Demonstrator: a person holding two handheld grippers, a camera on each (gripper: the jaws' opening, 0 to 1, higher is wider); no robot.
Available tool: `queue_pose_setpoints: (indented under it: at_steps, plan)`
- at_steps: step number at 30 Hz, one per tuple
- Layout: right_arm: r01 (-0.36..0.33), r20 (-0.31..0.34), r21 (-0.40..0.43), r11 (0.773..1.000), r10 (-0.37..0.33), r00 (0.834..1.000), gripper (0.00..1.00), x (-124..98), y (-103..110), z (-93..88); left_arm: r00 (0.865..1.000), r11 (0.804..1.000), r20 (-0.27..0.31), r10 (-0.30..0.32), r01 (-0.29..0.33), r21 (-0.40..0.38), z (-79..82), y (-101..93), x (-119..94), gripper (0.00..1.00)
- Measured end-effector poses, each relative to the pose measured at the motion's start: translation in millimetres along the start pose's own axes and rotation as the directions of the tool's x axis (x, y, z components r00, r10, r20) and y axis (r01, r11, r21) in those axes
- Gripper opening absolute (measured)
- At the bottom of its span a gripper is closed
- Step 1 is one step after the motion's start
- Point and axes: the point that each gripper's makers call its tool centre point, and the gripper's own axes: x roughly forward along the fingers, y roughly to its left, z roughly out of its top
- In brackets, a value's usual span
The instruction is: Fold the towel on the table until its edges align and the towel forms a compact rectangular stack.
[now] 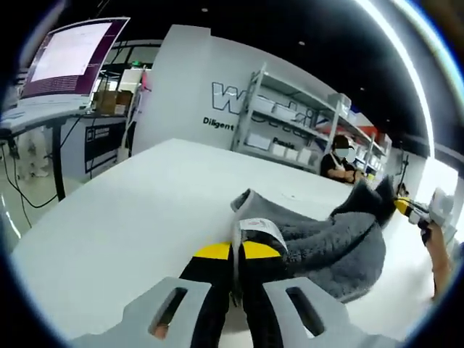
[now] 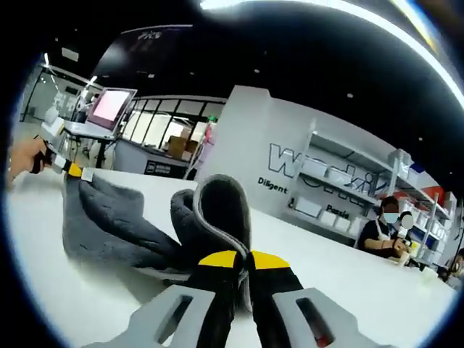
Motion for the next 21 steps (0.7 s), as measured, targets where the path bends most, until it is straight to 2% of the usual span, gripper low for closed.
queue_pose_setpoints:
  at_steps: [4,10,17,21]
  plan:
    - [0.105,0.009,-0.008,0.994,-0.105,0.994,0.0,-14,-32,3.8,1.0,1.0,0.012,0.019,-0.019,0.013,3.7,3.3,-2,0.02]
    - [0.2,0.036,0.037,0.979,-0.201,0.979,0.0,-26,-76,12.3,0.999,0.999,0.024,0.032,-0.033,0.007,7.2,8.4,-4,0.02]
    - [0.312,0.037,0.041,0.949,-0.314,0.949,0.0,-48,-107,9.4,0.998,0.999,0.033,0.044,-0.045,0.011,10.2,10.6,-7,0.02]
    - [0.345,0.036,0.005,0.939,-0.345,0.938,0.0,-57,-113,14.0,0.998,0.998,0.039,0.048,-0.049,0.027,11.9,8.4,-9,0.02]
